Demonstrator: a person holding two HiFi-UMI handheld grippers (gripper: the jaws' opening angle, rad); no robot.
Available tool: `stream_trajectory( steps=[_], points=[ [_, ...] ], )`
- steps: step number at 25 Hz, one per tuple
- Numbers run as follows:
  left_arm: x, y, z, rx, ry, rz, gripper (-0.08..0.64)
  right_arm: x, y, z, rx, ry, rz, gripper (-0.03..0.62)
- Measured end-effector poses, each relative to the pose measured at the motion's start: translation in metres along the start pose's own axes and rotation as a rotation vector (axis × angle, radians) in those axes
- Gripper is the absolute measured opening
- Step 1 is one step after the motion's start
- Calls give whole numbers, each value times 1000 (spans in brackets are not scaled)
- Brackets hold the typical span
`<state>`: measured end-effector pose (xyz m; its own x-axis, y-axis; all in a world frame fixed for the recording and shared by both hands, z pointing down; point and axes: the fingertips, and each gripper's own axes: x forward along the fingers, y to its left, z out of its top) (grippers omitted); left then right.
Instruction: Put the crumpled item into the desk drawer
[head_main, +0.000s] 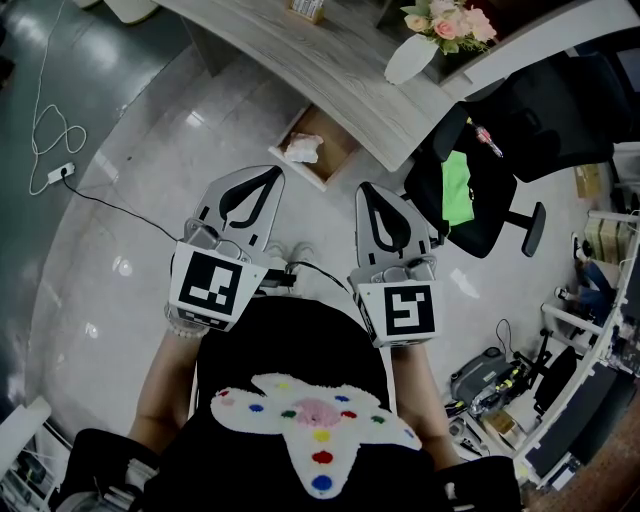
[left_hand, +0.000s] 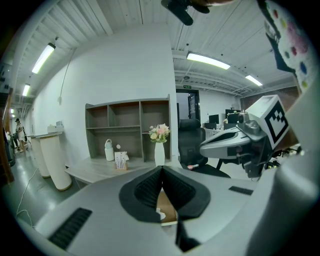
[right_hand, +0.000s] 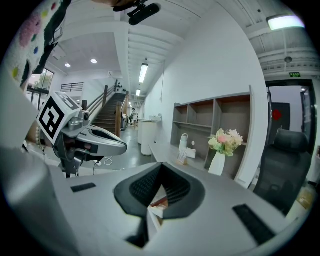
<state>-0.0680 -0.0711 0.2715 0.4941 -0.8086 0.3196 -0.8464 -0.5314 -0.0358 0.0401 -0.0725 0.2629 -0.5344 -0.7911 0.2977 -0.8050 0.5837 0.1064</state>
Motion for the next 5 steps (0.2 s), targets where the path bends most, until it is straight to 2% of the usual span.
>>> stream_trajectory(
  steps=[5],
  points=[
    [0,1,0,1,-5,2,12,1,0,1,-2,-1,-3,3]
  ],
)
